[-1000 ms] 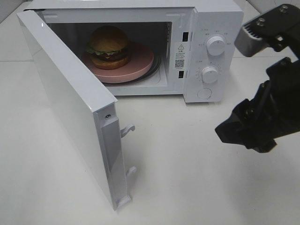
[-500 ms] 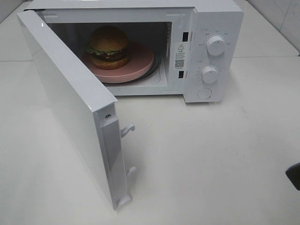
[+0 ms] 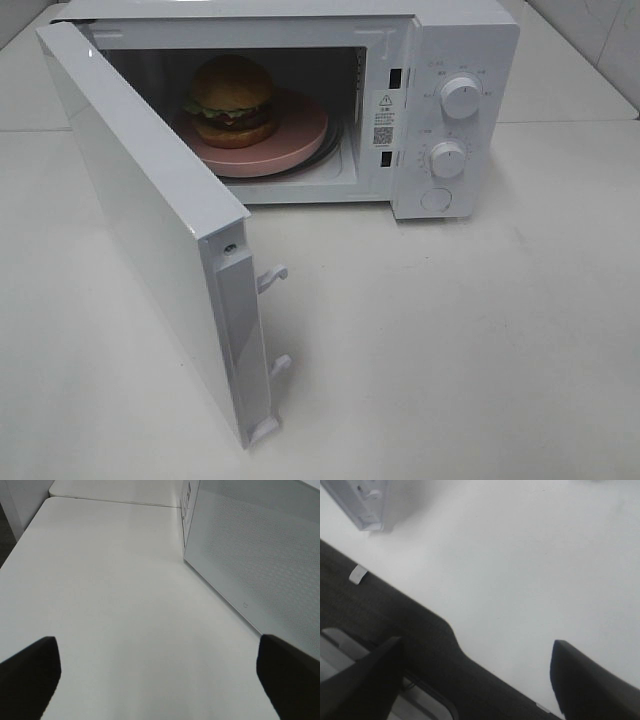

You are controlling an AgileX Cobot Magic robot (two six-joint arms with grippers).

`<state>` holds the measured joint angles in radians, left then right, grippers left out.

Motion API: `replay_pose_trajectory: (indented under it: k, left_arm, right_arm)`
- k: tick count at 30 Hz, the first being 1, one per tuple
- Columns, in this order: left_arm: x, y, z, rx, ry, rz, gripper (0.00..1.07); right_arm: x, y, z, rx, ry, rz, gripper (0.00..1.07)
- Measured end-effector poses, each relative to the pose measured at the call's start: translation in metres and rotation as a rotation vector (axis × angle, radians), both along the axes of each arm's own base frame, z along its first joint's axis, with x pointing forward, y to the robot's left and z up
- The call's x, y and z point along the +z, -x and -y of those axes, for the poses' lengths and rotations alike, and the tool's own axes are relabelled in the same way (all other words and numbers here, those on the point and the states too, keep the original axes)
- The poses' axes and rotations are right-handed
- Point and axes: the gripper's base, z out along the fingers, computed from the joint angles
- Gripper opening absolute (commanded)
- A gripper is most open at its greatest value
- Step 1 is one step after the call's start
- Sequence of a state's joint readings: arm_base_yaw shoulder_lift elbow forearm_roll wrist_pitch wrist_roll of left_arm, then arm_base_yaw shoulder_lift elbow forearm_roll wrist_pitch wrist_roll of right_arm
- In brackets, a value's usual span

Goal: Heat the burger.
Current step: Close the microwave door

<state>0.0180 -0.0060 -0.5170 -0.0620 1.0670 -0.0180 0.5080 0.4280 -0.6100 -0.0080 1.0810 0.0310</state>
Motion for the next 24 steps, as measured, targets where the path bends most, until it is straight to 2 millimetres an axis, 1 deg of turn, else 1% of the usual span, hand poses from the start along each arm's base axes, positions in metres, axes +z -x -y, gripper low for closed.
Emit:
replay_pose_trajectory:
  k: [1,2,4,6,7,8,9,11,12,13,15,16,18,19,24]
  left_arm:
    - [0.0,0.0,0.0,0.0,0.0,0.0,1.01]
    - [0.0,0.0,0.0,0.0,0.0,0.0,1.01]
    - [0.0,0.0,0.0,0.0,0.0,0.0,1.01]
    - [0.0,0.0,0.0,0.0,0.0,0.0,1.01]
    - [0.0,0.0,0.0,0.0,0.0,0.0,1.01]
    - [0.0,0.0,0.0,0.0,0.0,0.0,1.01]
    - [0.0,0.0,0.0,0.0,0.0,0.0,1.01]
    - [0.0,0.0,0.0,0.0,0.0,0.0,1.01]
    - [0.0,0.0,0.0,0.0,0.0,0.0,1.01]
    - [0.0,0.0,0.0,0.0,0.0,0.0,1.01]
    - [0.0,0.0,0.0,0.0,0.0,0.0,1.01]
    - [0.0,0.0,0.0,0.0,0.0,0.0,1.01]
    - [0.0,0.0,0.0,0.0,0.0,0.0,1.01]
    - [0.0,0.0,0.0,0.0,0.0,0.0,1.01]
    - [0.0,0.0,0.0,0.0,0.0,0.0,1.01]
  right_arm:
    - [0.0,0.002,0.003,-0.026,-0.007,0.016,0.76]
    - [-0.001,0.009,0.01,-0.084,-0.026,0.062,0.76]
    - [-0.002,0.013,0.013,-0.115,-0.035,0.085,0.76]
    - [-0.005,0.023,0.019,-0.203,-0.071,0.153,0.76]
    - [-0.005,0.023,0.019,-0.203,-0.071,0.153,0.76]
    - [-0.007,0.029,0.023,-0.263,-0.089,0.194,0.76]
    - [-0.007,0.029,0.023,-0.263,-0.089,0.194,0.76]
    - [-0.009,0.039,0.026,-0.341,-0.109,0.256,0.76]
    - [-0.009,0.039,0.026,-0.341,-0.109,0.256,0.76]
    - [-0.009,0.045,0.027,-0.382,-0.121,0.295,0.76]
    - [-0.008,0.047,0.027,-0.402,-0.129,0.314,0.76]
    - [-0.008,0.052,0.028,-0.434,-0.144,0.356,0.76]
    - [-0.009,0.053,0.028,-0.448,-0.149,0.369,0.76]
    - [-0.013,0.054,0.028,-0.472,-0.152,0.387,0.76]
    - [-0.015,0.052,0.027,-0.491,-0.151,0.396,0.76]
